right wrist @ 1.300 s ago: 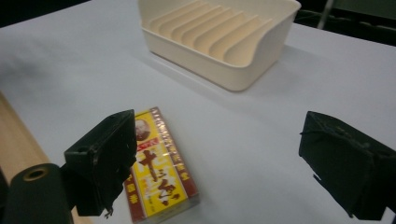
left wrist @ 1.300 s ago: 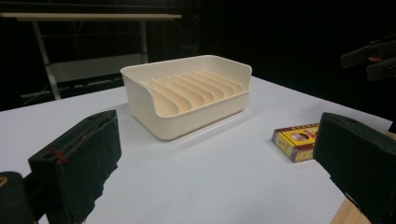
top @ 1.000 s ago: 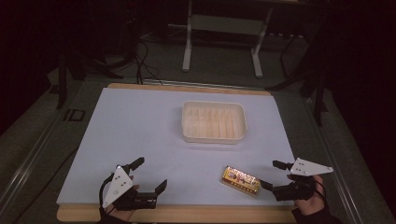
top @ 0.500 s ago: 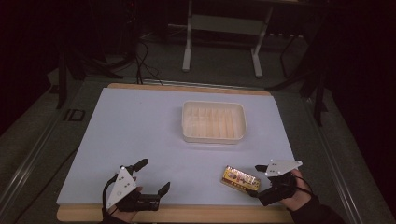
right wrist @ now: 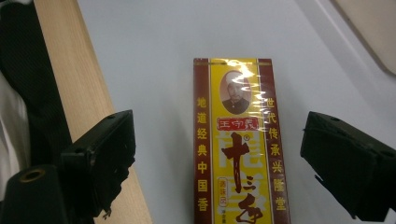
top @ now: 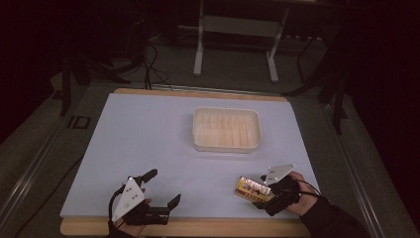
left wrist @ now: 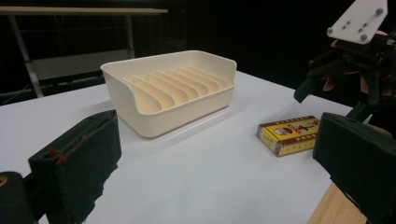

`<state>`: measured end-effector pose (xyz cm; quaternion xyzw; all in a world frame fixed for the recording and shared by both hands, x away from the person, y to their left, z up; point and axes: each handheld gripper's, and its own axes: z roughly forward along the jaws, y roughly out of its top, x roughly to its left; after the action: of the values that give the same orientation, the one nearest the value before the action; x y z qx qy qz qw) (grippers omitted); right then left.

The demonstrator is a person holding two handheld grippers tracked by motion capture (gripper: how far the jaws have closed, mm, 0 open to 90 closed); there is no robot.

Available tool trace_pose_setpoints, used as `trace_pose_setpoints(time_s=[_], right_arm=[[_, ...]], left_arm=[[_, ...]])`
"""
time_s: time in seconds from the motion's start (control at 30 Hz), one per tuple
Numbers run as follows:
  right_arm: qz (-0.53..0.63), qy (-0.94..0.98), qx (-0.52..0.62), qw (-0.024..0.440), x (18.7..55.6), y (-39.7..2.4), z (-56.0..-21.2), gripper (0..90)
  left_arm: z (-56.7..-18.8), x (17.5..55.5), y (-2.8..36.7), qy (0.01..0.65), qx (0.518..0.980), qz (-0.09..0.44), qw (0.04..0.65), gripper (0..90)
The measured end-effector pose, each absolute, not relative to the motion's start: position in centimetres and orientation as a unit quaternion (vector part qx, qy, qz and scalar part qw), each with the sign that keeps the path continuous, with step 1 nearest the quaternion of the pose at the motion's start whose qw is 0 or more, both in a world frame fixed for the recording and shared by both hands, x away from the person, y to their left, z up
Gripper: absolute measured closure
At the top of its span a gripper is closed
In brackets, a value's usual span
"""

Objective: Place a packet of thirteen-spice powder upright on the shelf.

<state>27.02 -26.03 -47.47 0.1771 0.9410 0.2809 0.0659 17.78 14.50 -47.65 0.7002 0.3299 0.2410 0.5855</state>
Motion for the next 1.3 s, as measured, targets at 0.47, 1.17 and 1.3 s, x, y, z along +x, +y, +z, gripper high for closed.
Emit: trace_pose_setpoints(time_s=[0.47,1.17,1.3], right_arm=[[0.209,0.96,0.177,0.049,28.7,-24.6,-47.6,10.2],[0.083,0.981,0.173,0.021,30.3,-22.0,-48.9,10.2],[0.054,0.984,0.168,0.014,30.7,-21.6,-49.4,10.2]], left_arm=[[-47.7,17.8,14.5,0.33,0.702,0.239,0.585,1.8],[-47.7,17.8,14.5,0.331,0.701,0.237,0.586,1.8],[-47.7,17.8,14.5,0.331,0.702,0.236,0.585,1.8]])
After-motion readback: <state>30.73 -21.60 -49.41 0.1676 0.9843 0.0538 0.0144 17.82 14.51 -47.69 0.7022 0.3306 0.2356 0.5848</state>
